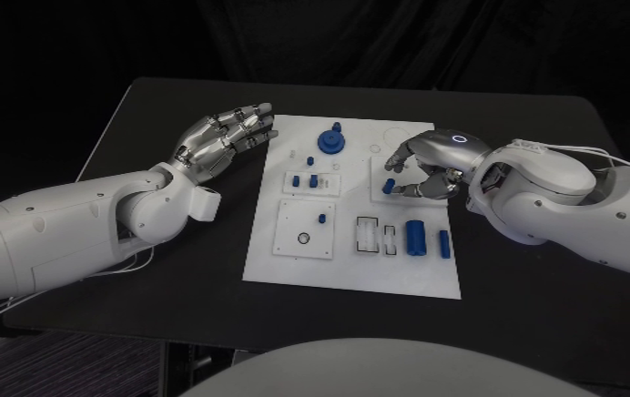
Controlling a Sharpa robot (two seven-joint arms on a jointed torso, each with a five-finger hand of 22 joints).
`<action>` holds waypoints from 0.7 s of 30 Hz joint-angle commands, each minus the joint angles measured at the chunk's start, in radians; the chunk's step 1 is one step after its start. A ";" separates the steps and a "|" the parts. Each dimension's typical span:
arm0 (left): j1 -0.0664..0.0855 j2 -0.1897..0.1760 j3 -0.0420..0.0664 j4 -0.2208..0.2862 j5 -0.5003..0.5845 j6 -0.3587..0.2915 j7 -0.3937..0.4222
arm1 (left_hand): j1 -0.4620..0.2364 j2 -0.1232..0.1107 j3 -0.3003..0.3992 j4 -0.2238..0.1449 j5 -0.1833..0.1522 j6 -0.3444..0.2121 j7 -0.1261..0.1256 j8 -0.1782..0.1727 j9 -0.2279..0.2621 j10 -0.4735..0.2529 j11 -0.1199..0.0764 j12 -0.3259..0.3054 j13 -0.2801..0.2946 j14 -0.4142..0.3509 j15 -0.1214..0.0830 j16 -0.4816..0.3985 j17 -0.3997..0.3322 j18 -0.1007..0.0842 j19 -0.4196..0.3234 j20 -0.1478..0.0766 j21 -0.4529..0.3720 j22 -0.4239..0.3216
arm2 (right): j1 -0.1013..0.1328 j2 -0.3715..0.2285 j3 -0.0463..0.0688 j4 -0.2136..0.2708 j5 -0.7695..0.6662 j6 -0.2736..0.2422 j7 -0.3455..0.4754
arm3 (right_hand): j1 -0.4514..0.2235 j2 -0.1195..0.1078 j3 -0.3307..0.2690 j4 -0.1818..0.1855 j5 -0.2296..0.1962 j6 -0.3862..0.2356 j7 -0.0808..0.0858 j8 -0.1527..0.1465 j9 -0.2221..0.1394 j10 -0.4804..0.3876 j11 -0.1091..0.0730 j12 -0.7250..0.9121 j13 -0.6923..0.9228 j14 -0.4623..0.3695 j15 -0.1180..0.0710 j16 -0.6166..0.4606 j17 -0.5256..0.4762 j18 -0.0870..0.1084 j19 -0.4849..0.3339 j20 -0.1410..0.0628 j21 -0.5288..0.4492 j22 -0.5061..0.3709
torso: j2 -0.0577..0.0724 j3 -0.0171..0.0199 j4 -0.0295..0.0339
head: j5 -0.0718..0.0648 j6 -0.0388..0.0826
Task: Assemble the parts on the task board
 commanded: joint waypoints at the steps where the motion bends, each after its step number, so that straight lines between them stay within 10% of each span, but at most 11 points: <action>1: -0.002 0.002 0.001 0.001 0.000 0.007 0.012 | 0.000 0.011 0.006 0.002 0.003 0.001 0.003 0.004 0.000 -0.003 0.007 0.006 0.000 -0.002 0.006 0.003 0.001 -0.009 0.008 -0.002 0.003 0.000 | -0.006 0.010 0.000 -0.009 -0.001 0.022 -0.020 | 0.030 0.010 0.009 -0.015 0.052 0.017 -0.001 0.009 -0.004 0.015 0.002 -0.017 -0.007 0.008 0.002 -0.002 0.000 -0.014 0.009 0.001 0.002 0.136 | 0.000 0.0004 0.0018 | -0.003 0.000; 21: -0.003 0.003 0.001 -0.001 0.000 0.015 0.007 | 0.000 0.011 0.009 0.001 0.003 0.001 0.004 0.004 0.000 -0.003 0.008 0.007 0.000 -0.002 0.007 0.004 0.001 -0.010 0.008 -0.002 0.003 -0.001 | -0.030 0.053 0.001 -0.051 0.001 0.016 -0.003 | 0.086 0.024 0.092 -0.046 0.128 0.093 -0.017 0.033 -0.004 0.107 -0.011 -0.061 -0.032 0.025 -0.010 0.010 0.030 -0.022 0.029 -0.009 0.050 0.149 | 0.000 0.0001 0.0020 | -0.001 0.000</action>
